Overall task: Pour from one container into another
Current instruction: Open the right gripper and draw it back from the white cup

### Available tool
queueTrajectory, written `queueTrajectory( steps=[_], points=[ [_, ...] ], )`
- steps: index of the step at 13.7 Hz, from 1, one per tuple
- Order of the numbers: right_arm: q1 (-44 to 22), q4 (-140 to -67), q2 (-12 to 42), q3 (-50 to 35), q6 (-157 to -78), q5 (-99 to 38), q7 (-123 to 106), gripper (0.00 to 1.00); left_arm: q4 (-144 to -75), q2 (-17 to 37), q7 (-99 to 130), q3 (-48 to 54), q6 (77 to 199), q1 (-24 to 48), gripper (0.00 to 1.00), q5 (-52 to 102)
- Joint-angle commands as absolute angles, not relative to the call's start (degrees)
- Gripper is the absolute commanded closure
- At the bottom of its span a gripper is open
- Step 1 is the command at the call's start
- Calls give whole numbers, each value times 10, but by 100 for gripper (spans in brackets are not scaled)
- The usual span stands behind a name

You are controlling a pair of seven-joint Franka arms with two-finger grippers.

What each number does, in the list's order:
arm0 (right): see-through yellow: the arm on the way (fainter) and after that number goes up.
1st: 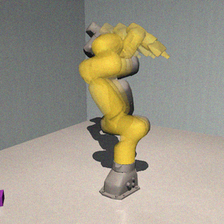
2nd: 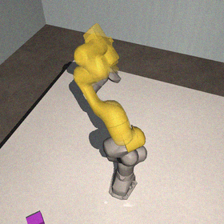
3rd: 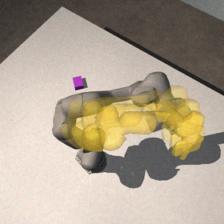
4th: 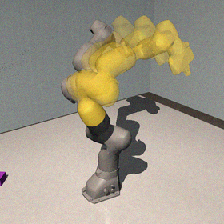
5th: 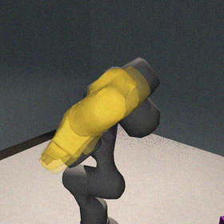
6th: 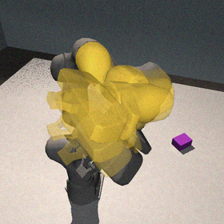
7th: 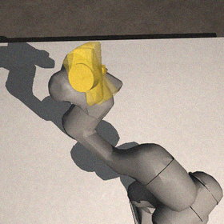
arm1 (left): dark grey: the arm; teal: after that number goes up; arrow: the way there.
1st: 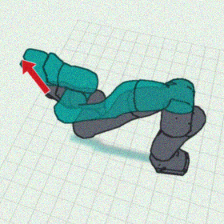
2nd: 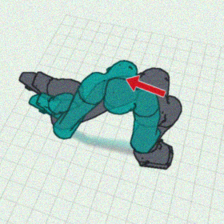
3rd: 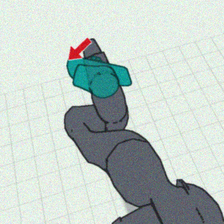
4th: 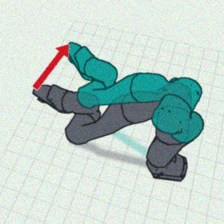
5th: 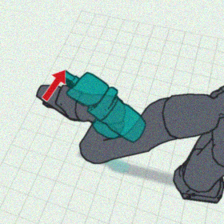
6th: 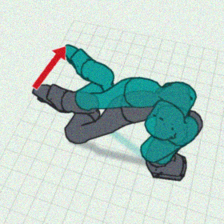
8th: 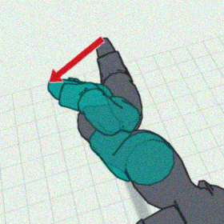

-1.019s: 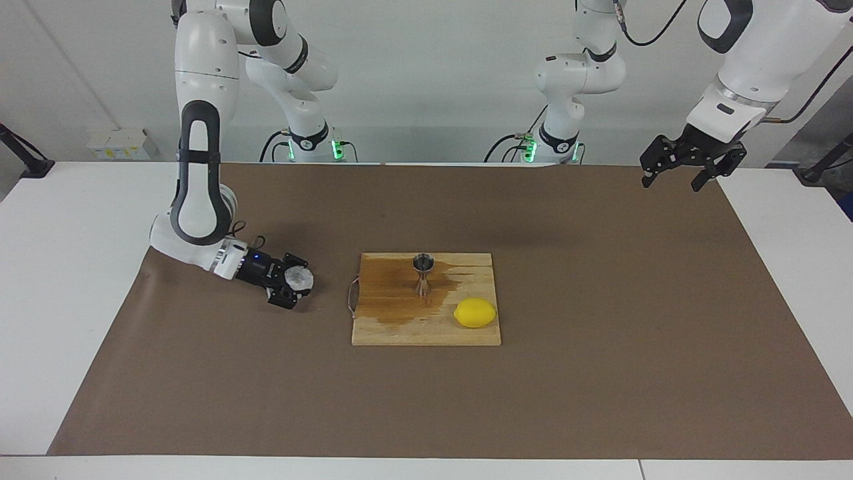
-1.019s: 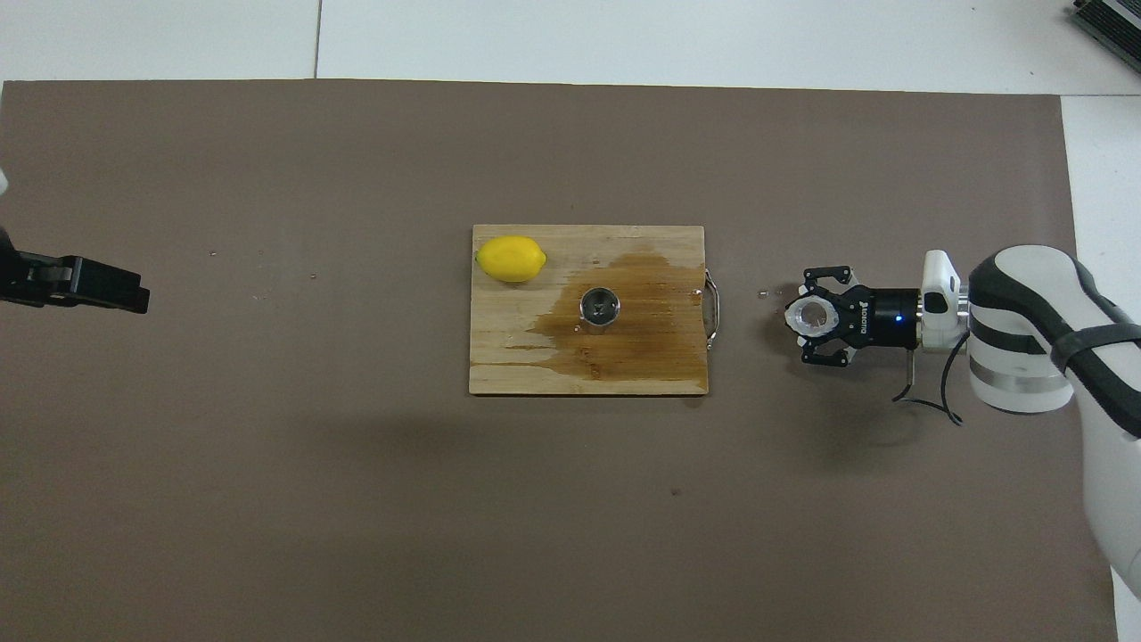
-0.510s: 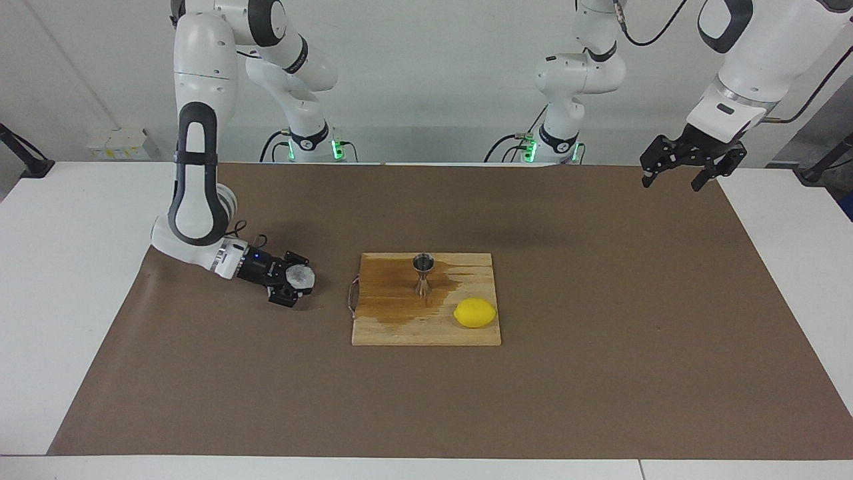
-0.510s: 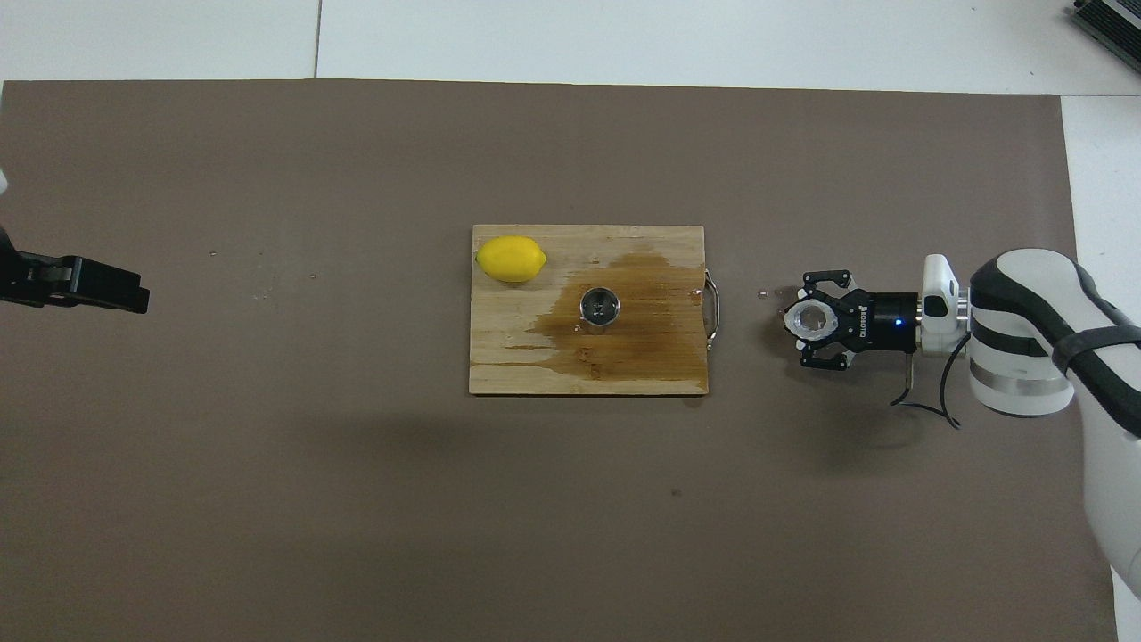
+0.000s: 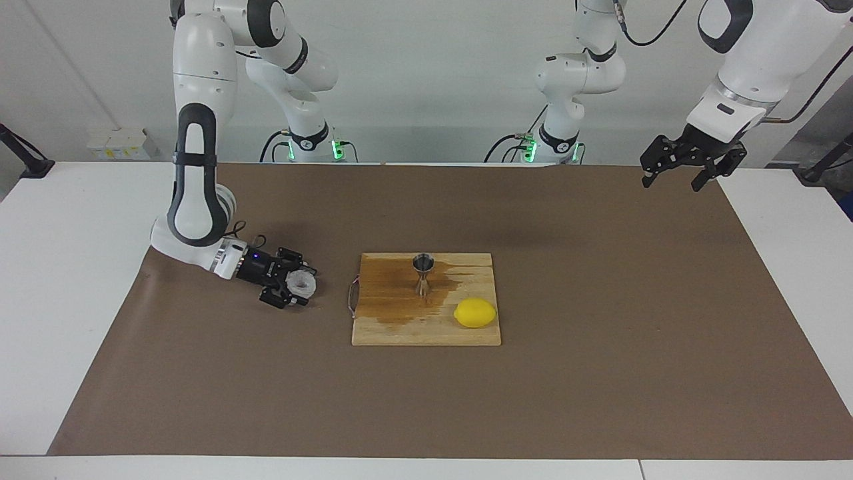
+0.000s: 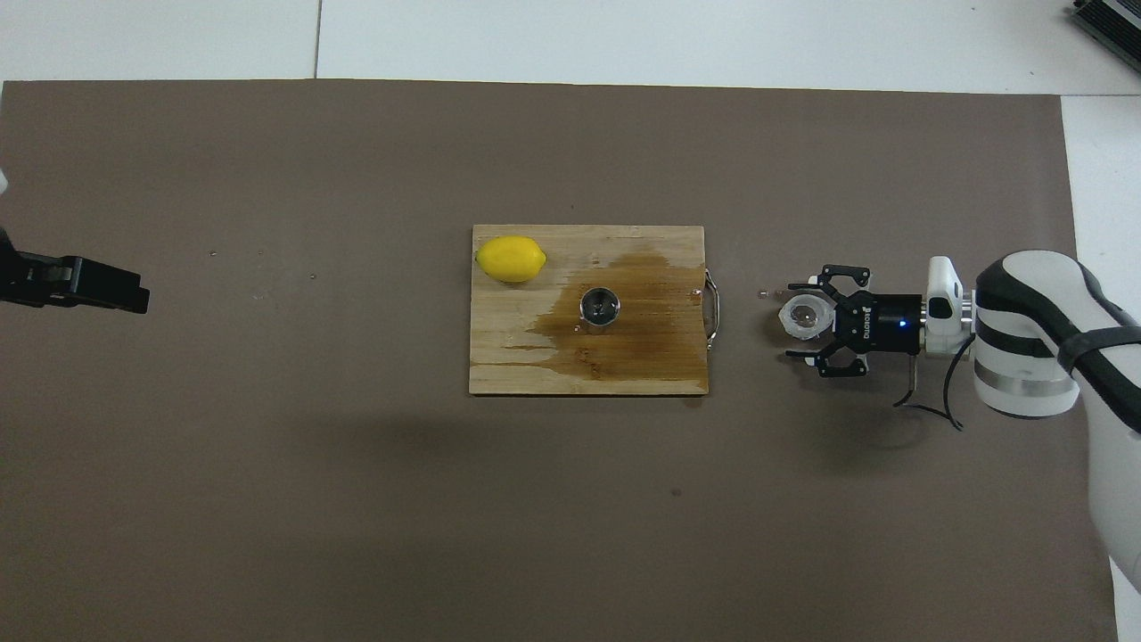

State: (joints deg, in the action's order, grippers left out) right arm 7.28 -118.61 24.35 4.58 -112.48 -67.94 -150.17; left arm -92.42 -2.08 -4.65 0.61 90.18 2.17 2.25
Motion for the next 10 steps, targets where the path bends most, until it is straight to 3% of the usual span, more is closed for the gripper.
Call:
queueTrajectory(
  steps=[1,5,10],
  points=[
    [118,-1184,245,41,-1114,-633,-1518,0,-917,-22,-54,8,889,18,0,14],
    [170,-1180,243,43,-1114,-562,-1492,0,-917,-22,-54,8,890,18,0,14],
    [167,-1170,186,44,-1121,-427,-1184,0,-917,-22,-54,7,889,18,0,14]
  ],
)
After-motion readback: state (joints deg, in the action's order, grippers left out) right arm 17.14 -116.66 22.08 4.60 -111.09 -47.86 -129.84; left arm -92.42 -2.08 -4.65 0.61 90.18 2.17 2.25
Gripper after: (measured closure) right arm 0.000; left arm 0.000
